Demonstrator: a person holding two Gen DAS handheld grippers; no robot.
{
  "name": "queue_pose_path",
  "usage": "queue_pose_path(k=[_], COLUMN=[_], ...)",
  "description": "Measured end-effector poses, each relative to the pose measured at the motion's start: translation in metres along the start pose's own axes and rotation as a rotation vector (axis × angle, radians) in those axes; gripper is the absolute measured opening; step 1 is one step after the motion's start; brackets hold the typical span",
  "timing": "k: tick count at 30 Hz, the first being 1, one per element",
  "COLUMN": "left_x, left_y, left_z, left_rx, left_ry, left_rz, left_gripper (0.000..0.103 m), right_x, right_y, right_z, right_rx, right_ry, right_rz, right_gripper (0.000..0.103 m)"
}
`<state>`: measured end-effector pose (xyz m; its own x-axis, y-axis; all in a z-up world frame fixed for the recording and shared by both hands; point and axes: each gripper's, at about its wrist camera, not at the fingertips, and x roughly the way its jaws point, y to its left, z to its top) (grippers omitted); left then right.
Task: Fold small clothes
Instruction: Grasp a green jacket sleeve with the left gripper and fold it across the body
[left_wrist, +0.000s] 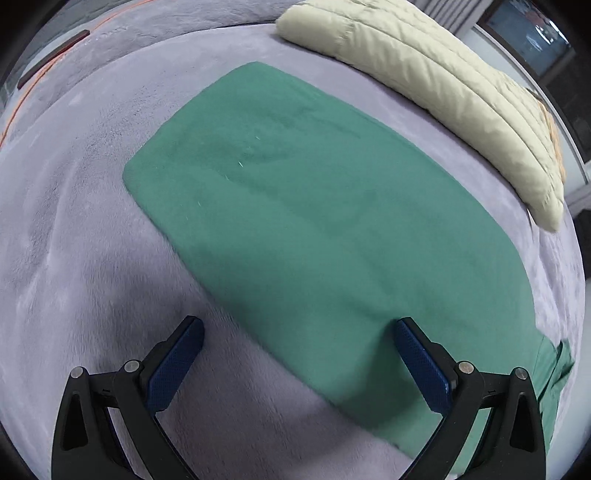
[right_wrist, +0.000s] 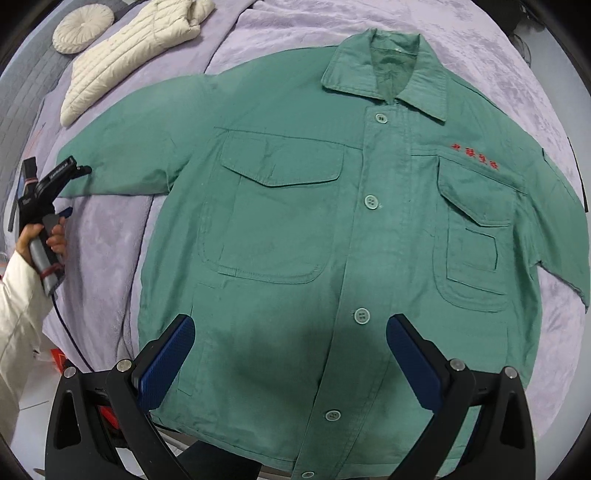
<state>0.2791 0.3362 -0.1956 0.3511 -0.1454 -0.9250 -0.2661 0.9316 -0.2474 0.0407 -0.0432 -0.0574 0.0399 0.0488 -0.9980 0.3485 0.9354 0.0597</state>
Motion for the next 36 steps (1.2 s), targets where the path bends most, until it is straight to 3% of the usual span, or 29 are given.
queue_pose_path(k=[3,4,5,6,7,8,12,17,22,26,30,34,36], left_x=[0.004,0.003,0.002,0.001,-0.001,-0.003,-0.037,-0.102,-0.161,-0.172,-0.136,-0.068,-0.043], left_y=[0.006,0.007,0.007,0.008,0.009,0.01,-0.01,-0.078,-0.201,-0.309,-0.4,-0.459,-0.449], left_z=[0.018,0.023,0.026,0.029,0.031,0.033,0.029,0.03,-0.026,-0.104,-0.196,-0.279,-0.308], left_rx=[-0.023,-0.028,-0.031,-0.029,-0.028,-0.031,0.03,0.175,0.448,0.657,0.826,1.0,1.057], left_ry=[-0.058,-0.081,-0.093,-0.094,-0.089,-0.084,-0.145,-0.223,-0.248,-0.176,-0.048,0.061,0.076], left_rz=[-0.01,0.004,0.017,0.002,-0.032,-0.081,-0.171,-0.338,-0.508,-0.625,-0.621,-0.442,-0.378], left_gripper=[0.102,0.088,0.059,0.043,0.011,0.006,0.006,0.006,0.006,0.006,0.006,0.006,0.006], right_x=[0.006,0.007,0.008,0.008,0.008,0.007,0.009,0.0,-0.017,-0.027,-0.026,-0.013,-0.005], right_y=[0.006,0.006,0.007,0.007,0.008,0.007,0.0,-0.021,-0.061,-0.109,-0.163,-0.21,-0.228], right_z=[0.0,0.0,-0.001,-0.001,-0.002,-0.002,-0.001,0.0,-0.002,-0.009,-0.022,-0.039,-0.046], right_rx=[-0.001,-0.001,-0.001,0.0,0.0,0.001,0.016,0.049,0.105,0.195,0.294,0.382,0.422], right_ry=[0.018,0.02,0.021,0.02,0.019,0.019,0.006,-0.031,-0.075,-0.111,-0.121,-0.104,-0.087], right_rz=[-0.003,-0.003,-0.002,-0.001,0.003,0.007,0.026,0.053,0.067,0.066,0.052,0.023,0.016], right_gripper=[0.103,0.103,0.103,0.103,0.103,0.103,0.103,0.103,0.103,0.103,0.103,0.103,0.103])
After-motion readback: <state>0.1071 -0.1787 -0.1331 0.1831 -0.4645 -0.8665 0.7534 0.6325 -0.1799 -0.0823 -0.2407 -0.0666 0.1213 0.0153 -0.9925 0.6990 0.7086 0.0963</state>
